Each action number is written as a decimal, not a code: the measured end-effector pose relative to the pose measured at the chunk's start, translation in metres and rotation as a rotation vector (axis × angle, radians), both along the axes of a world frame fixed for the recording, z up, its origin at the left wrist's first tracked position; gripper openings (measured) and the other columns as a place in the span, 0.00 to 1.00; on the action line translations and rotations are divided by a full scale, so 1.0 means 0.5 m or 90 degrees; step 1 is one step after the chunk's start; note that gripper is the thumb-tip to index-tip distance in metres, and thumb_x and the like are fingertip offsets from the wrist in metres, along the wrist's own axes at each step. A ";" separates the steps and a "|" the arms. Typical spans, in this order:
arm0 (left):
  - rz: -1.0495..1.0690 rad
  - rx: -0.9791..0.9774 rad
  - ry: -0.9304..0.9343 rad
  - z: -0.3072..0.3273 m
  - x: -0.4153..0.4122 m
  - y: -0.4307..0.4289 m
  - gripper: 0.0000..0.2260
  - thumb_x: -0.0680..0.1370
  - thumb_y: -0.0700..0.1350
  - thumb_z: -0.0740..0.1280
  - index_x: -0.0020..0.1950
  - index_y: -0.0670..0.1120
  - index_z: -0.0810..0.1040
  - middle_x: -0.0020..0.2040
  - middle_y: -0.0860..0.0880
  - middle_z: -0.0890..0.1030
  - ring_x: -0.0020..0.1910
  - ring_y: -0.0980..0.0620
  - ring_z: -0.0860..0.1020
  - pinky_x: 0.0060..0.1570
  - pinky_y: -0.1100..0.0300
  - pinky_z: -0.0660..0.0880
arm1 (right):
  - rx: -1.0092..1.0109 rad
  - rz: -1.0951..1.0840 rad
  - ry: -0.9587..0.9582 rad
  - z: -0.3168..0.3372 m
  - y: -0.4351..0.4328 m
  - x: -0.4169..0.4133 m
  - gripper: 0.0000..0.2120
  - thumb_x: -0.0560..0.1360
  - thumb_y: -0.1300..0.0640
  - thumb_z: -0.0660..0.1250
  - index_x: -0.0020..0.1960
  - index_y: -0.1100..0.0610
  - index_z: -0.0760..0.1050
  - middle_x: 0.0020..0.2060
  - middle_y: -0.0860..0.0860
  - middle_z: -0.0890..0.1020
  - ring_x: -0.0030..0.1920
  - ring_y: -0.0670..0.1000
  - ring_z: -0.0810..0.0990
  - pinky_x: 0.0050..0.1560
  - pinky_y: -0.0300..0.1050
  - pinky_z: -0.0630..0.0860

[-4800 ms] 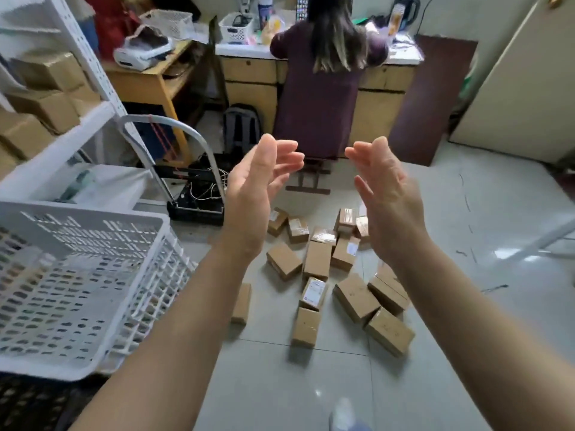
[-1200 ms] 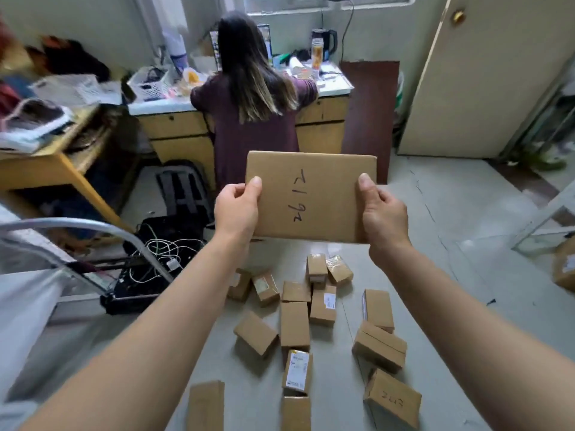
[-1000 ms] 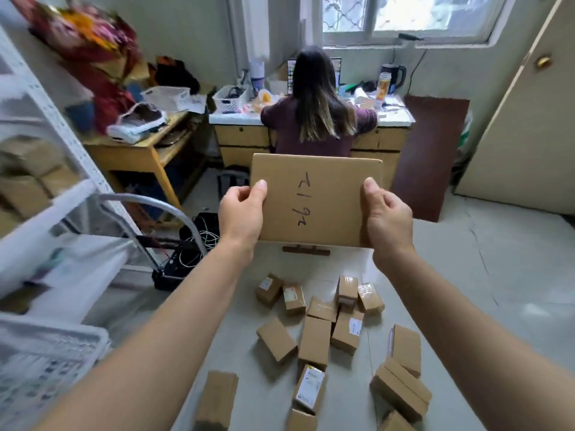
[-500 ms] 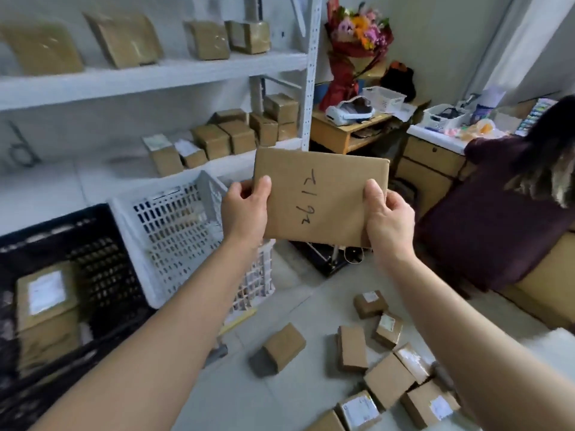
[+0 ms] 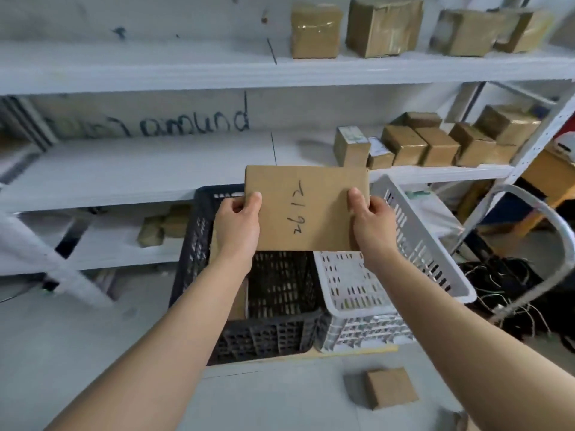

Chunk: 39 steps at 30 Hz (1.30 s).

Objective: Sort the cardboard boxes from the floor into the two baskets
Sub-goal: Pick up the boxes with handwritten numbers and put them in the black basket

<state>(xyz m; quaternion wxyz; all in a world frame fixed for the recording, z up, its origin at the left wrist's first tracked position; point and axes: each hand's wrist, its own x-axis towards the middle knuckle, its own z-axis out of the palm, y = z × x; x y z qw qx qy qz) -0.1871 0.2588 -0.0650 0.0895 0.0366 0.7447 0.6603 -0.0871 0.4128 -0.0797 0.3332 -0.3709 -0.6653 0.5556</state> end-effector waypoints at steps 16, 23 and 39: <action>0.130 -0.029 -0.177 -0.123 -0.259 -0.022 0.11 0.78 0.53 0.65 0.53 0.46 0.72 0.46 0.49 0.78 0.46 0.49 0.78 0.51 0.49 0.78 | -0.004 0.256 -0.171 -0.101 0.053 -0.337 0.27 0.78 0.42 0.60 0.69 0.58 0.65 0.58 0.51 0.75 0.56 0.52 0.75 0.55 0.48 0.73; 0.191 -0.039 -0.314 -0.211 -0.313 0.046 0.10 0.78 0.50 0.63 0.58 0.49 0.71 0.56 0.46 0.77 0.54 0.46 0.75 0.54 0.50 0.75 | 0.052 0.424 -0.292 -0.141 0.158 -0.463 0.22 0.79 0.44 0.60 0.68 0.55 0.68 0.56 0.51 0.75 0.53 0.51 0.73 0.54 0.45 0.68; 0.273 0.217 -0.671 -0.415 -0.291 0.082 0.06 0.78 0.33 0.62 0.55 0.38 0.73 0.59 0.36 0.77 0.59 0.38 0.76 0.59 0.41 0.75 | 0.398 0.715 -0.623 -0.316 0.161 -0.676 0.25 0.82 0.47 0.54 0.75 0.56 0.61 0.74 0.58 0.63 0.72 0.60 0.63 0.69 0.51 0.65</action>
